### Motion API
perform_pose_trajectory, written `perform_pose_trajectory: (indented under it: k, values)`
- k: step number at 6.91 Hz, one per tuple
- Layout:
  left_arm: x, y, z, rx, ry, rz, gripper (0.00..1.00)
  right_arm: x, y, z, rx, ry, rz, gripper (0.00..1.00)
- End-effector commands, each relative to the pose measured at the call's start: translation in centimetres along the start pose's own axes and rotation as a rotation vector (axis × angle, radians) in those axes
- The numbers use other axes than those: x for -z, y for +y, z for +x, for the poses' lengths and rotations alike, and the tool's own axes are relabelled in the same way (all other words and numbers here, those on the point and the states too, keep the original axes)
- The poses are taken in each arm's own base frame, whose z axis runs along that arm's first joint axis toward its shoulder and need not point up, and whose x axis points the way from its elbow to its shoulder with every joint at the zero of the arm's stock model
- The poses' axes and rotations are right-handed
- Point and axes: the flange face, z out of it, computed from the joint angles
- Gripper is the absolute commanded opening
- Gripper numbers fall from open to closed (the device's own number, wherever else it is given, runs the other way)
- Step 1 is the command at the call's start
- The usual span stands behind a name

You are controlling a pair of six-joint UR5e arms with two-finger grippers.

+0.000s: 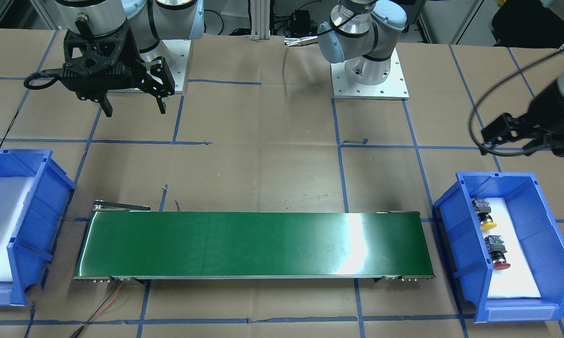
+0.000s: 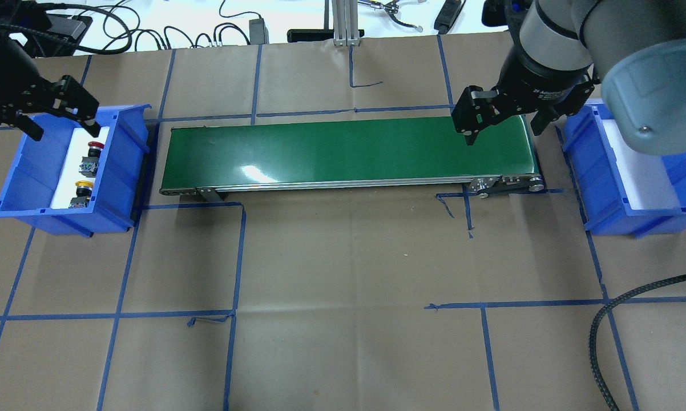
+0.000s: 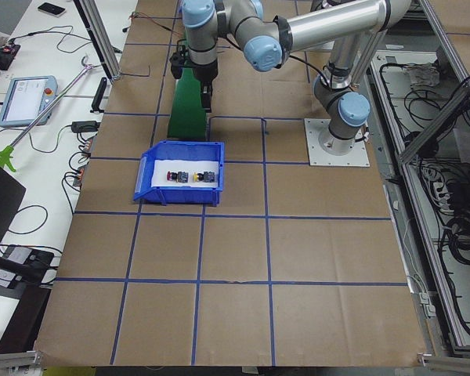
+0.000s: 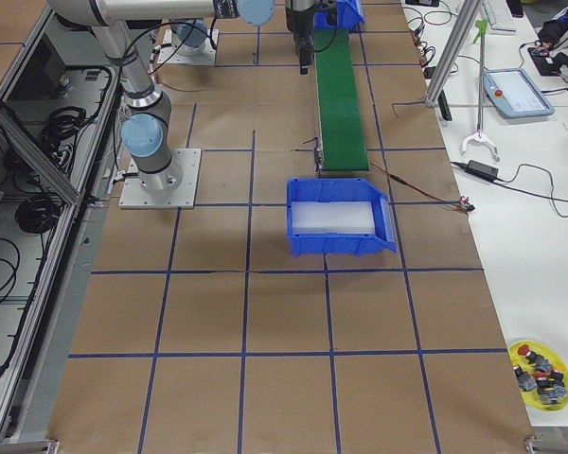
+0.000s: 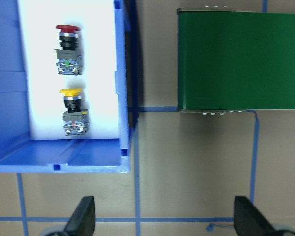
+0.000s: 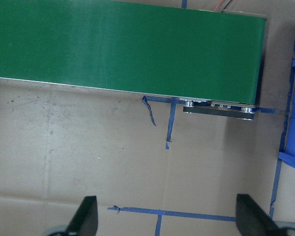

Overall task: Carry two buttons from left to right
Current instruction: 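Move the left gripper over the blue bin holding the buttons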

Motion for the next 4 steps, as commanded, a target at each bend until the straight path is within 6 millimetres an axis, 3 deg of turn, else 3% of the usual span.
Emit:
perform_pose_trajectory:
  k: [1, 3, 4]
  values:
    - [-2.9, -1.3, -5.8, -0.008, -0.009, 0.018, 1.0, 0.0, 0.0, 0.0, 0.0, -0.002, 0.0, 1.0]
    - [-6.1, -2.9, -6.7, -0.024, -0.024, 0.043, 1.0, -0.1, 0.0, 0.0, 0.0, -0.002, -0.001, 1.0]
    - [-8.7, -3.9, -7.3, -0.025, -0.022, 0.048, 1.0, -0.2, 0.1, 0.0, 0.0, -0.002, -0.004, 1.0]
